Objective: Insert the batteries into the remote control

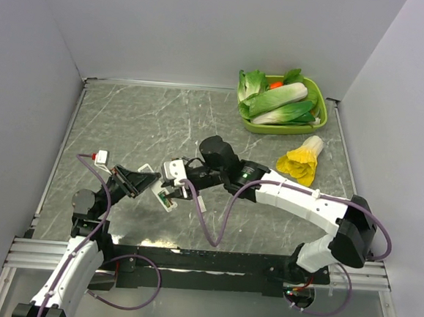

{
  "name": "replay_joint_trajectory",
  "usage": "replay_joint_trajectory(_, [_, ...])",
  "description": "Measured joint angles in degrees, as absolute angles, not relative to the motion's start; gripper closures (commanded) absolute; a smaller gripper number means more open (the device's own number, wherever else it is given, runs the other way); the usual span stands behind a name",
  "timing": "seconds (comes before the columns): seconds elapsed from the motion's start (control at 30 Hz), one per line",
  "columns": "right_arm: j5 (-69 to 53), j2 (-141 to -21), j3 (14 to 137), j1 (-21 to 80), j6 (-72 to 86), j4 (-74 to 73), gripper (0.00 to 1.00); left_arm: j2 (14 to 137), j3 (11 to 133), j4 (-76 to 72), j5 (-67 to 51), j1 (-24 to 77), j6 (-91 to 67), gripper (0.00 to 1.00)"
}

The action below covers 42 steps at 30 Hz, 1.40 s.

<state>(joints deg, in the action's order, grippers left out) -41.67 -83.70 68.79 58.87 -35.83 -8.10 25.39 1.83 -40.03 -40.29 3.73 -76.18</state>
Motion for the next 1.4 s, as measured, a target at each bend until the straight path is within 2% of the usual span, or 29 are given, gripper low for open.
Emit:
replay_joint_trajectory(0.57, [-41.71,-88.31,71.05,60.14,-38.26,-10.72,0.62,25.39,1.83,-40.88,-40.71,3.73,-76.31,0.98])
replay_joint_trajectory(0.83, [-41.69,-88.33,71.05,60.25,-38.44,-10.02,0.69,25.39,1.83,-41.56,-40.66,3.73,-77.32,0.98])
replay_joint_trajectory(1.3, [-42.24,-87.7,66.74,60.6,-38.04,0.84,0.82,25.98,0.73,-47.0,-38.65,3.51,-85.17,0.98])
replay_joint_trajectory(1.4, [-42.11,-86.85,65.04,60.6,-37.5,4.21,0.82,25.63,0.64,-47.55,-37.93,3.51,-86.78,0.98])
